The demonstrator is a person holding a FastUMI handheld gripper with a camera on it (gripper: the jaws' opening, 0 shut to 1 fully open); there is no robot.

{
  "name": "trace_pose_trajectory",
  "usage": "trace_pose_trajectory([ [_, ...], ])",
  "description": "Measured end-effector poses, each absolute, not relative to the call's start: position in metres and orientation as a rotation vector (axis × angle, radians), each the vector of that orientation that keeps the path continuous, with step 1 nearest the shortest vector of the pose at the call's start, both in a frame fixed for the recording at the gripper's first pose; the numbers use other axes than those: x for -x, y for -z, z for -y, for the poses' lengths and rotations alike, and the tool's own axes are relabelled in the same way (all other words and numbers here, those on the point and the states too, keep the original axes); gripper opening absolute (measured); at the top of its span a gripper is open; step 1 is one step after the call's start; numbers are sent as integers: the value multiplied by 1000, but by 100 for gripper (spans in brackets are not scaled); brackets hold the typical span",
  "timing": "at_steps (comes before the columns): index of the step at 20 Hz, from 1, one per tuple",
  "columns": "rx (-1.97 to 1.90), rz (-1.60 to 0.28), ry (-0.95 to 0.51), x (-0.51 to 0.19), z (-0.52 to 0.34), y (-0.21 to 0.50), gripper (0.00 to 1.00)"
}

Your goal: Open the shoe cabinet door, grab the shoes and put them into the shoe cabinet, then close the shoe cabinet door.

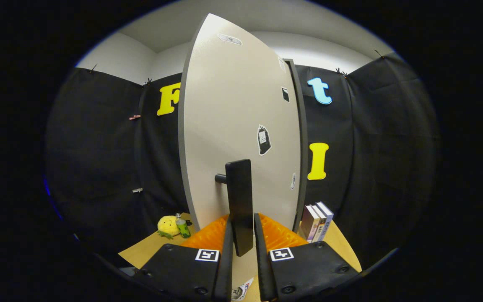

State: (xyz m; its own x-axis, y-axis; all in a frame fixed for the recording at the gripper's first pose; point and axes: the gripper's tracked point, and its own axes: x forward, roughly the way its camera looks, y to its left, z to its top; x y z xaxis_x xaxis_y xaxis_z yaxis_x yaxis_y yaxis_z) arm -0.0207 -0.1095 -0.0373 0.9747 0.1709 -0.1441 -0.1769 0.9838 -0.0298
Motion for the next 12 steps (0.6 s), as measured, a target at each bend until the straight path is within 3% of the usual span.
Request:
trace_pose_trajectory([
  [12,24,-96,0,29,215,18,24],
])
